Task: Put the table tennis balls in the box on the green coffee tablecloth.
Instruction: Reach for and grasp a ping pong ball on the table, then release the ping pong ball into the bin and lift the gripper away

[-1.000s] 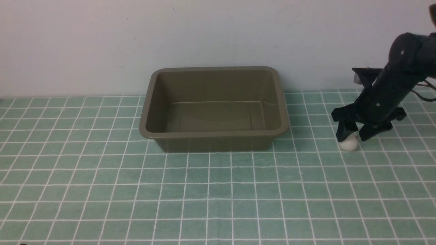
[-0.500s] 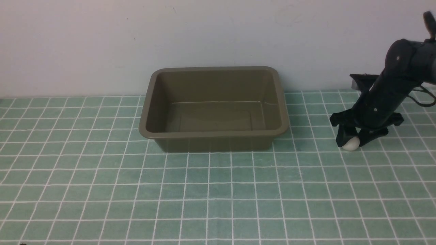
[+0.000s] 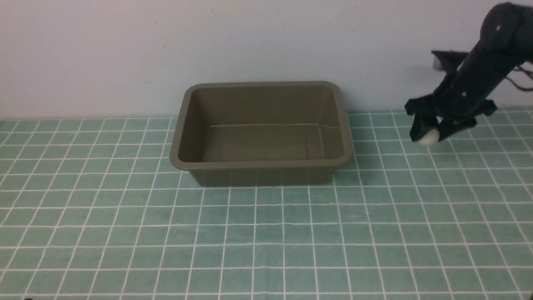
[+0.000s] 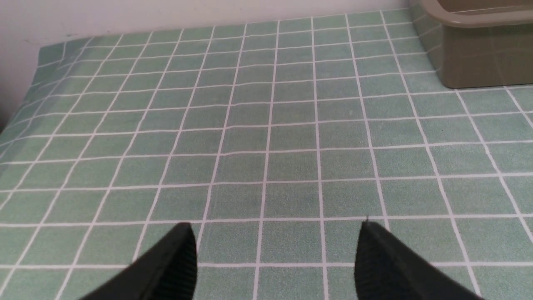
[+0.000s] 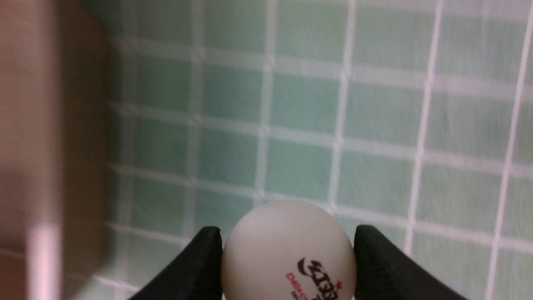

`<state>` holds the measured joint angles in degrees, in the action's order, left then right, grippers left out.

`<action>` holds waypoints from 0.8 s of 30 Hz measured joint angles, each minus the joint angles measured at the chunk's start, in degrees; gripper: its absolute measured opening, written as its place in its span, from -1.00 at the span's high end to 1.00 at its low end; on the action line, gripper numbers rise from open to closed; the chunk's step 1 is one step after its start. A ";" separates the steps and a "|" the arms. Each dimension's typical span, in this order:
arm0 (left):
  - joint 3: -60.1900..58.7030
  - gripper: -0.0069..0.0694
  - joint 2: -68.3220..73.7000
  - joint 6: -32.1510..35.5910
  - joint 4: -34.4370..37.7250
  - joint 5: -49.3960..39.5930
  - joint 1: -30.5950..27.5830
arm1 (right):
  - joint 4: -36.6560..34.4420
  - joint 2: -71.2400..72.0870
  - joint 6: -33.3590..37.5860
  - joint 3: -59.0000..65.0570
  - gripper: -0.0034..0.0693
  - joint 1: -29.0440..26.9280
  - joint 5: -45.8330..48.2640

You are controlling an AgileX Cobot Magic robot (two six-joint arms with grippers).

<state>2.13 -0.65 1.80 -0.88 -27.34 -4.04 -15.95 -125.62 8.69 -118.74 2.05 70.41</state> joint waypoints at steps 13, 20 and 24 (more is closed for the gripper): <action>0.00 -0.39 0.00 0.00 0.00 0.00 0.00 | 1.74 0.56 -1.16 -9.87 -0.10 17.65 1.44; 0.00 -0.39 0.00 0.00 0.00 0.00 0.00 | 9.71 -0.33 -4.41 -9.87 -0.10 23.26 1.44; 0.00 -0.39 0.00 0.00 0.00 0.00 0.00 | 9.78 -2.95 -4.59 -9.94 -0.10 23.39 1.44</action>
<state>2.13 -0.65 1.80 -0.88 -27.34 -4.04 -6.17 -128.57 4.10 -128.68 25.43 71.85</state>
